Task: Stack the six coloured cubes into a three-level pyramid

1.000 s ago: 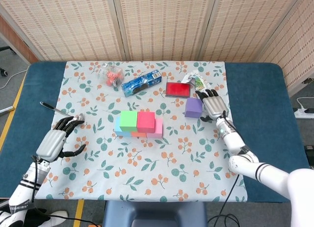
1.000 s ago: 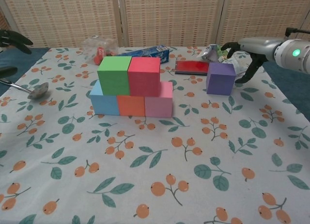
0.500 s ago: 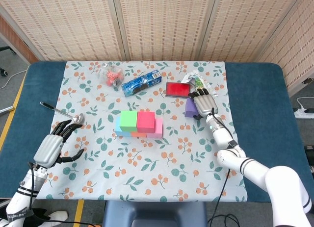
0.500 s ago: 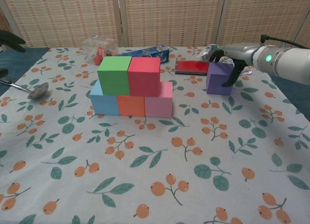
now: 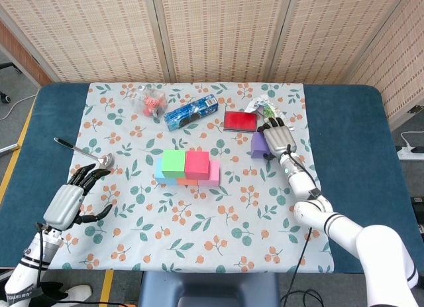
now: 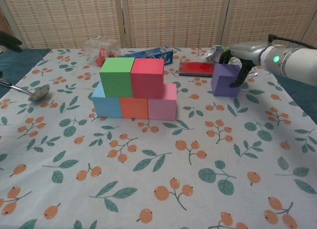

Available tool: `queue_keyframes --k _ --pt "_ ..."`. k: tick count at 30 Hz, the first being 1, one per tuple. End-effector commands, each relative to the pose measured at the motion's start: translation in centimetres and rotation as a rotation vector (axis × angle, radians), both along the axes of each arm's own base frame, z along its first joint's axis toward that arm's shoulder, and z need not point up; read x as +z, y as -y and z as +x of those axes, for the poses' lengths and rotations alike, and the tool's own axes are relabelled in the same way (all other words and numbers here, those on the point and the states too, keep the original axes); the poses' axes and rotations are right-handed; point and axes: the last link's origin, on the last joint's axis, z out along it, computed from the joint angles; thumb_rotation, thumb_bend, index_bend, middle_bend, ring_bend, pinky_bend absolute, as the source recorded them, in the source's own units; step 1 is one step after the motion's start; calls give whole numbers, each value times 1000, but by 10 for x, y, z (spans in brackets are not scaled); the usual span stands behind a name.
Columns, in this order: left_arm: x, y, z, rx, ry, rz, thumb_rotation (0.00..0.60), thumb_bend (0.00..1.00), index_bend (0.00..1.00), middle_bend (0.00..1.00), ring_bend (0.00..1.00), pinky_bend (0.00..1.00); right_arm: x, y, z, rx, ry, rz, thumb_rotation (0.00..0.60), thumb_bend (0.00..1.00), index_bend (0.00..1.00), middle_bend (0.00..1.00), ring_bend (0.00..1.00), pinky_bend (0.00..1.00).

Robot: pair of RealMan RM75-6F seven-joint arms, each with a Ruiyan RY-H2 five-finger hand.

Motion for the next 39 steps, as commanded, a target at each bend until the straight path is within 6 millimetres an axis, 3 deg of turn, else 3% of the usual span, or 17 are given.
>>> queue_keyframes --k 1,5,12,18,26,30,35,39 --pt "1 1 -1 5 0 2 342 319 155 142 26 84 4 -3 4 30 3 -7 600 134 463 350 121 0" --pt "0 0 -5 21 -14 11 342 319 155 143 26 84 26 -15 25 114 42 -20 600 135 473 388 170 0" --pt "-11 -3 -9 35 -87 53 349 319 154 144 27 82 71 -55 89 205 154 -10 600 135 463 387 170 0" --pt "-19 -2 -12 44 -129 69 368 319 154 145 26 80 80 -81 137 230 194 43 600 138 457 392 175 0" --pt "-22 6 -16 54 -125 68 372 319 154 144 26 79 73 -90 179 230 194 60 600 139 442 395 180 0" --pt "-23 8 -16 57 -114 68 368 318 154 143 26 79 58 -90 198 218 200 78 600 139 436 394 180 0" --pt "-23 9 -17 61 -110 68 371 319 154 139 25 79 49 -89 207 214 190 82 600 139 426 394 180 0" --pt "-22 10 -20 76 -95 68 373 321 150 138 24 79 27 -87 229 211 167 98 600 139 414 394 180 0"
